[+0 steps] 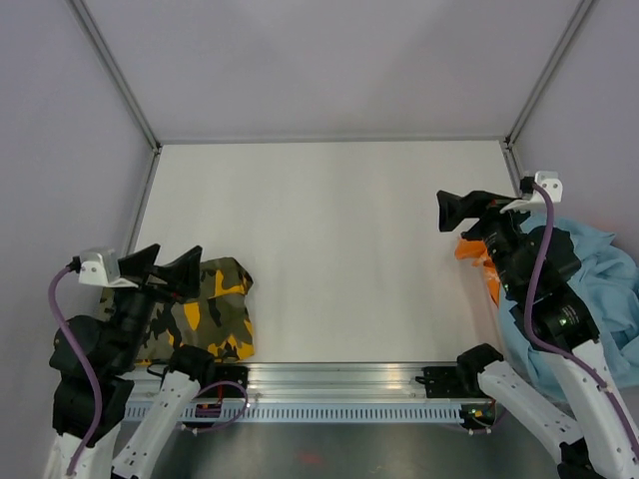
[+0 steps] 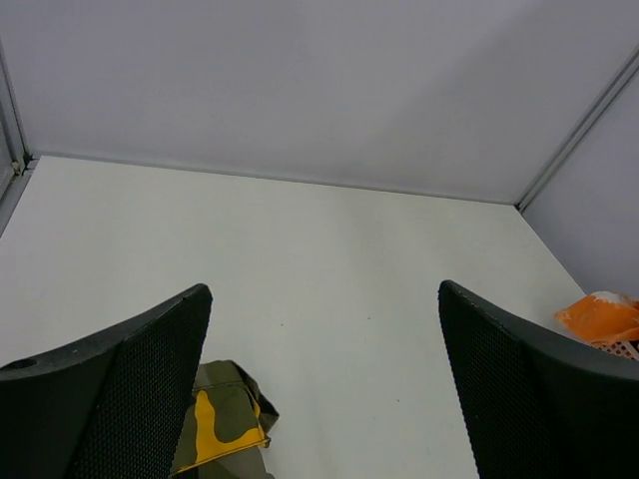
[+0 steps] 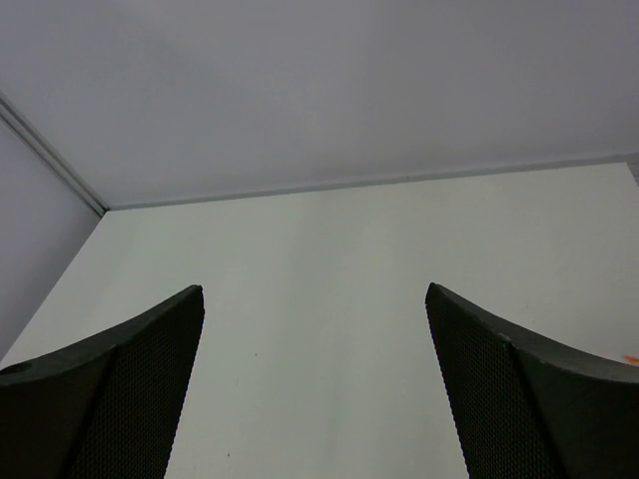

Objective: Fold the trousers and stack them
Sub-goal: Neatly place the folded trousers to the corner

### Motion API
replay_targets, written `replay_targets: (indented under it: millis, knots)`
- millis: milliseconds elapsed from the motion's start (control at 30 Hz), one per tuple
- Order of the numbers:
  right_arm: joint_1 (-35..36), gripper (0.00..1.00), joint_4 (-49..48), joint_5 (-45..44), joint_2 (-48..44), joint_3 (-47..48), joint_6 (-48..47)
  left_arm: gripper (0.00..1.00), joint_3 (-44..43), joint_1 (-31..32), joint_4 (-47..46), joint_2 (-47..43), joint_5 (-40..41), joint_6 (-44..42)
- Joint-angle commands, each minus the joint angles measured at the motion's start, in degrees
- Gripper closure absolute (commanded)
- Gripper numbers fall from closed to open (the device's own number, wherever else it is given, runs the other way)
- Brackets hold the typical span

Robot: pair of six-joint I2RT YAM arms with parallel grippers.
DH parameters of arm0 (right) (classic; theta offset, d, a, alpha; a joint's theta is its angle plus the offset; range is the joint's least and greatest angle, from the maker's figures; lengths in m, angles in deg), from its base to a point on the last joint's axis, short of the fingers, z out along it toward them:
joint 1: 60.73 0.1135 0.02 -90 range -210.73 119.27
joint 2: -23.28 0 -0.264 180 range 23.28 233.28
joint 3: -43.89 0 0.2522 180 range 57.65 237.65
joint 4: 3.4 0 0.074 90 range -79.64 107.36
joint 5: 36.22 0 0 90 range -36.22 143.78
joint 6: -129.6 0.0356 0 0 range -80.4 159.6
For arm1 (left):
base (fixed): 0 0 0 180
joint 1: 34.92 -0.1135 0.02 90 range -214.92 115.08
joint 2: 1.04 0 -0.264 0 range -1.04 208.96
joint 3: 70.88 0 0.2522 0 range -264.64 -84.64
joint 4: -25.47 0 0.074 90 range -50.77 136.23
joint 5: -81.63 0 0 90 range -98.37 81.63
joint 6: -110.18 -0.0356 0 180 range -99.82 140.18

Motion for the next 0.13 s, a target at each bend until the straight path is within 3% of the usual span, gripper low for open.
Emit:
replay_targets:
  millis: [0, 100]
  knots:
    - [0.1, 0.02, 2.65, -1.41, -1.63, -2.02, 1.52, 0.0, 0.41, 0.13, 4.41, -2.18, 1.54, 2.02]
    - [0.1, 0.02, 4.86, -0.1, -3.21, -3.25, 3.19, 0.0, 1.46, 0.13, 6.69, -4.12, 1.55, 3.51]
